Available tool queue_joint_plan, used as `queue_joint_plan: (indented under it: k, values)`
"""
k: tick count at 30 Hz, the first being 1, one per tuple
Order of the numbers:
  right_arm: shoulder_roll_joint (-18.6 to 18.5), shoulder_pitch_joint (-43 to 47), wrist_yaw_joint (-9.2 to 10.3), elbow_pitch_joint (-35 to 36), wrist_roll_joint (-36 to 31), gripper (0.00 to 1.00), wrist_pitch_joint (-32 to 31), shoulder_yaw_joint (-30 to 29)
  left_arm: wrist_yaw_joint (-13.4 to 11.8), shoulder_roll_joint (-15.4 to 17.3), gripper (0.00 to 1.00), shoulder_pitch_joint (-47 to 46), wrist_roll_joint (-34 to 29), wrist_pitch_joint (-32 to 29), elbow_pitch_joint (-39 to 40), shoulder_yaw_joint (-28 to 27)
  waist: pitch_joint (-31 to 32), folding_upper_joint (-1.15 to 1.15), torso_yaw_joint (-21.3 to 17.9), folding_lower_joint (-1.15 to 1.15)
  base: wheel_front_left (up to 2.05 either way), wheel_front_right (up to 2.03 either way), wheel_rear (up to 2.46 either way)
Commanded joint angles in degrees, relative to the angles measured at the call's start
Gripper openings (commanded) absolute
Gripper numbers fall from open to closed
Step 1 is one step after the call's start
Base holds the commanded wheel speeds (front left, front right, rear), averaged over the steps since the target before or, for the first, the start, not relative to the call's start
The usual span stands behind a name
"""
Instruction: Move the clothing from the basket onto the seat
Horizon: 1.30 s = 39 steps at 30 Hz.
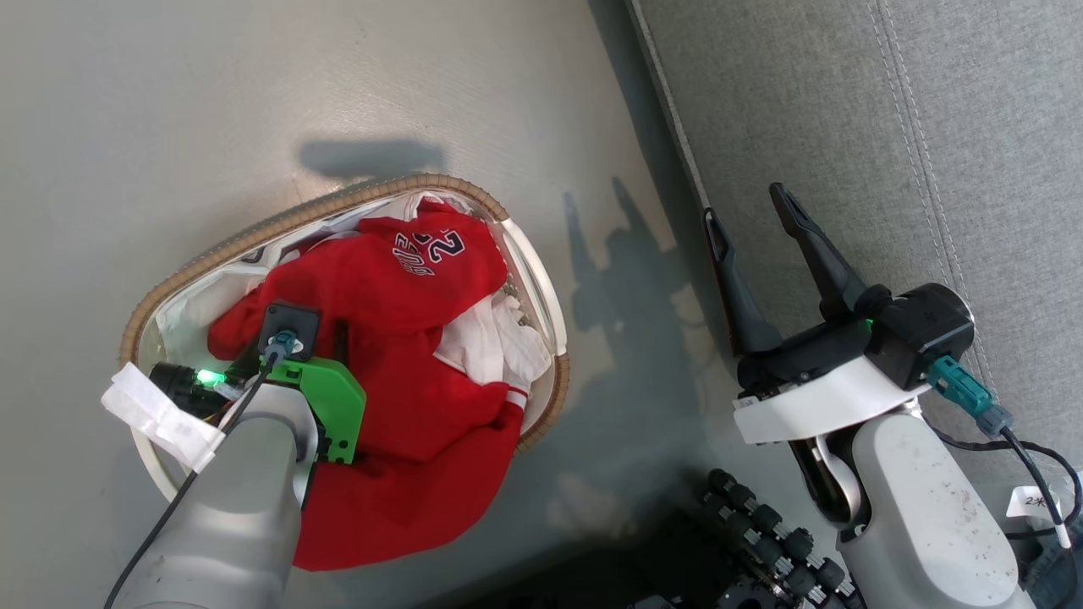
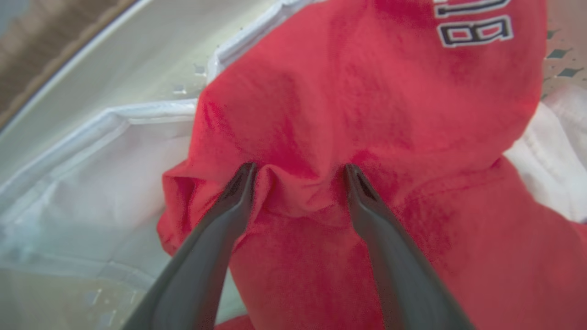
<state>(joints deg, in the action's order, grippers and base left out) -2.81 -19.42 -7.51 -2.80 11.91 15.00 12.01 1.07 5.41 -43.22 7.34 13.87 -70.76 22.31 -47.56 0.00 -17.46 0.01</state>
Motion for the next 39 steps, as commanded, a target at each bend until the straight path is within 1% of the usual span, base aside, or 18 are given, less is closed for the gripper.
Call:
queue_joint_plan:
  k: [1,2,3,7,9,11,20,28,39]
  values:
    - [-0.2,-0.5,0.04,0.2,0.3,1.00,0.3,0.2,0.2,0.2,0.45,-1.1,0.7,-0.5,-0.5,-0.2,-0.4,0.00,-0.3,-0.01,0.00,0.00,0.00]
    - [-0.2,-0.6,0.04,0.2,0.3,1.00,0.3,0.2,0.3,0.3,0.28,-1.3,0.9,-0.8,-0.9,-0.3,-0.5,0.00,-0.4,-0.01,0.00,0.00,0.00]
    - [-0.2,-0.6,0.04,0.2,0.3,1.00,0.3,0.2,0.4,0.3,0.00,-1.4,1.0,-0.9,-1.0,-0.2,-0.5,0.00,-0.4,-0.01,0.00,0.00,0.00]
    - [-0.2,-0.6,0.04,-0.2,0.1,1.00,0.3,-0.4,1.0,-0.1,0.00,-1.7,1.1,-0.4,-1.4,0.6,-0.3,0.00,-0.1,-0.01,0.00,0.00,0.00]
    - [-0.1,-0.7,0.04,-0.4,-0.2,1.00,0.3,-0.8,1.4,-0.1,0.00,-1.8,-0.2,-0.1,-1.5,1.9,0.3,0.00,0.5,-0.01,0.00,0.00,0.00]
    - [-0.2,-0.8,0.04,-0.6,-0.5,1.00,0.3,-1.0,1.6,-0.2,0.00,-1.7,-0.2,0.3,-1.6,2.4,0.9,0.00,1.1,-0.01,0.00,0.00,0.00]
    - [-0.2,0.1,0.04,-1.5,-2.3,1.00,0.3,-1.9,3.6,-0.7,0.00,0.9,0.3,1.4,1.4,3.7,6.5,0.00,4.1,-0.01,0.00,0.00,0.00]
    - [-0.2,2.6,0.04,-3.4,-4.6,1.00,0.3,-2.9,4.9,-0.3,0.00,6.8,-0.4,1.3,10.5,5.7,14.8,0.00,7.2,-0.01,0.00,0.00,0.00]
    - [-0.2,8.8,0.04,-6.2,-7.6,1.00,0.3,-4.0,5.9,-0.3,0.00,15.2,-0.3,1.3,22.8,8.4,30.2,0.00,11.3,-0.01,0.00,0.00,0.00]
